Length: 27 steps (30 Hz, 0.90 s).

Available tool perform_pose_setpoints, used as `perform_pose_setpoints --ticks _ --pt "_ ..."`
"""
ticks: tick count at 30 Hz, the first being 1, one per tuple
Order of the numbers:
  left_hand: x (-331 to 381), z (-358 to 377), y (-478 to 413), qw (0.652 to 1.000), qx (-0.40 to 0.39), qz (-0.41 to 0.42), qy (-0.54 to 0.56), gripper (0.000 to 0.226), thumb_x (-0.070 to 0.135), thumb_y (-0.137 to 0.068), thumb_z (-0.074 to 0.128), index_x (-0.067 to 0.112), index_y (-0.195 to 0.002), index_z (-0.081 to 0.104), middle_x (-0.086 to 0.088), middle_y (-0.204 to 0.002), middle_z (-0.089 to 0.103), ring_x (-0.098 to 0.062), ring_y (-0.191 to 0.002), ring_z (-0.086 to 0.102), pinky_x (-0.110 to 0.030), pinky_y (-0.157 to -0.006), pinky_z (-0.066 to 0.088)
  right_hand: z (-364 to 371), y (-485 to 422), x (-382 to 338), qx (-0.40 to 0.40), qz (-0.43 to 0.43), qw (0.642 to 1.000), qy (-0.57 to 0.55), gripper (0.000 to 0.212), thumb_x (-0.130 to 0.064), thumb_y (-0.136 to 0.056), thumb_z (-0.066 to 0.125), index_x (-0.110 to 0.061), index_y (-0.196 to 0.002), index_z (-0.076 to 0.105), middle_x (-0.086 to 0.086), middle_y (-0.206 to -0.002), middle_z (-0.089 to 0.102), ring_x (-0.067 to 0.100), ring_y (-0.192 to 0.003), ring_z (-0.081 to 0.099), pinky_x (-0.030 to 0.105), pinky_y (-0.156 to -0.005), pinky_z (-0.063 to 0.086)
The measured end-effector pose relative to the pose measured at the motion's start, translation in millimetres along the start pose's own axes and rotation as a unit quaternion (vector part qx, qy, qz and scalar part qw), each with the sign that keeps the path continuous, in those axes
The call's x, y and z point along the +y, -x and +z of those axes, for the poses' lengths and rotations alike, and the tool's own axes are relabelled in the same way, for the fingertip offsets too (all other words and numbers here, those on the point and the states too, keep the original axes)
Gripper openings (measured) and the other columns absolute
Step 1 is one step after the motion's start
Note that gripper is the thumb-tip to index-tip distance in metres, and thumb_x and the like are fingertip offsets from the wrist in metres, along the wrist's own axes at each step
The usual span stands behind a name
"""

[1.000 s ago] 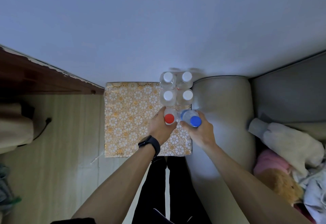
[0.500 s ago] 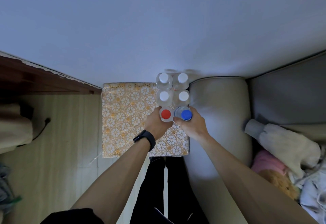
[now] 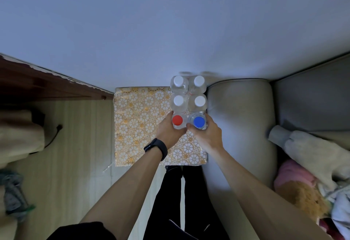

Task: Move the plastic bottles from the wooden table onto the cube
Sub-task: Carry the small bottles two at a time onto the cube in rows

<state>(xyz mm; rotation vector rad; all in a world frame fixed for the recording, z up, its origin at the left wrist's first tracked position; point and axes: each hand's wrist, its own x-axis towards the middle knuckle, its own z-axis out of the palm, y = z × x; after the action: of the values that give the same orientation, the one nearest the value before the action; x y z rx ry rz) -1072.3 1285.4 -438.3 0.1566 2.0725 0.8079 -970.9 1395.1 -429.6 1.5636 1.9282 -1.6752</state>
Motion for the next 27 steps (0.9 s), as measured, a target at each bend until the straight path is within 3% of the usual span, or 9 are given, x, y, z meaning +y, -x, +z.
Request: perform_pose_setpoints --ticks 5,8,13,17,19,22,24,27 --pt "-0.4 2.0 -1.7 1.0 -0.022 0.008 0.001 0.087 0.034 -0.077 0.079 0.025 -0.15 0.033 0.002 -0.115 0.069 -0.022 -0.103 0.067 -0.042 -0.087 0.057 -4.5 -2.2 1.2 -0.026 0.004 1.0 -0.002 0.054 -0.026 -0.081 0.078 -0.025 -0.13 0.054 -0.012 -0.088 0.065 0.003 -0.063 0.061 0.008 -0.046 0.044" --pt "1.7 7.2 0.1 1.0 -0.002 0.003 0.01 0.076 0.03 -0.079 0.08 0.025 -0.144 0.04 0.001 -0.114 0.069 -0.023 -0.1 0.066 -0.038 -0.084 0.056 -9.9 -4.2 -0.1 -0.045 -0.001 0.999 0.003 0.061 -0.024 -0.082 0.079 -0.028 -0.135 0.049 -0.014 -0.091 0.064 0.001 -0.07 0.061 0.005 -0.05 0.044" --pt "-5.6 11.8 -2.6 1.0 0.014 -0.002 0.019 0.061 0.032 -0.075 0.081 0.028 -0.128 0.052 0.005 -0.109 0.07 -0.019 -0.099 0.067 -0.04 -0.084 0.057 -17.8 -9.6 -1.8 -0.079 -0.005 0.996 0.046 0.057 -0.028 -0.081 0.081 -0.029 -0.129 0.052 -0.017 -0.094 0.063 -0.001 -0.078 0.061 0.003 -0.052 0.042" --pt "-8.6 10.3 -7.2 1.0 -0.003 -0.01 0.012 0.087 0.037 -0.068 0.084 0.023 -0.143 0.042 0.0 -0.123 0.064 -0.022 -0.11 0.062 -0.045 -0.093 0.055 -18.3 -11.9 0.6 -0.081 0.0 0.994 0.07 0.064 -0.023 -0.079 0.082 -0.024 -0.133 0.048 -0.02 -0.093 0.059 -0.003 -0.079 0.058 0.005 -0.054 0.04" --pt "-7.8 6.7 -6.9 1.0 -0.012 -0.02 0.013 0.096 0.035 -0.067 0.087 0.021 -0.148 0.036 0.0 -0.128 0.061 -0.021 -0.113 0.061 -0.041 -0.095 0.053 -17.6 -12.0 1.7 -0.08 0.002 0.994 0.074 0.071 -0.023 -0.077 0.084 -0.022 -0.137 0.046 -0.015 -0.098 0.061 0.001 -0.082 0.058 0.008 -0.059 0.038" --pt "-8.5 2.2 -5.6 0.999 -0.027 -0.02 0.013 0.099 0.023 -0.073 0.087 0.018 -0.153 0.03 0.001 -0.129 0.059 -0.018 -0.112 0.057 -0.031 -0.091 0.045 -17.8 -10.3 3.7 -0.08 0.01 0.994 0.07 0.08 -0.02 -0.075 0.084 -0.021 -0.144 0.042 -0.006 -0.112 0.062 0.005 -0.086 0.058 0.011 -0.062 0.039" --pt "-9.2 -0.7 -3.0 0.999 -0.029 -0.013 0.01 0.099 0.021 -0.073 0.087 0.019 -0.154 0.028 -0.001 -0.132 0.058 -0.02 -0.117 0.056 -0.031 -0.091 0.043 -18.2 -7.5 4.1 -0.075 0.011 0.995 0.066 0.077 -0.019 -0.075 0.084 -0.023 -0.142 0.045 -0.007 -0.113 0.063 0.001 -0.087 0.058 0.011 -0.063 0.04" --pt "-11.6 -2.1 3.0 1.0 -0.025 -0.014 0.011 0.094 0.02 -0.075 0.085 0.02 -0.152 0.031 -0.001 -0.133 0.057 -0.021 -0.115 0.06 -0.031 -0.09 0.045 -16.4 -0.3 6.9 -0.057 0.011 0.997 0.045 0.075 -0.017 -0.078 0.082 -0.025 -0.142 0.045 -0.009 -0.112 0.061 0.013 -0.1 0.065 0.017 -0.072 0.048"
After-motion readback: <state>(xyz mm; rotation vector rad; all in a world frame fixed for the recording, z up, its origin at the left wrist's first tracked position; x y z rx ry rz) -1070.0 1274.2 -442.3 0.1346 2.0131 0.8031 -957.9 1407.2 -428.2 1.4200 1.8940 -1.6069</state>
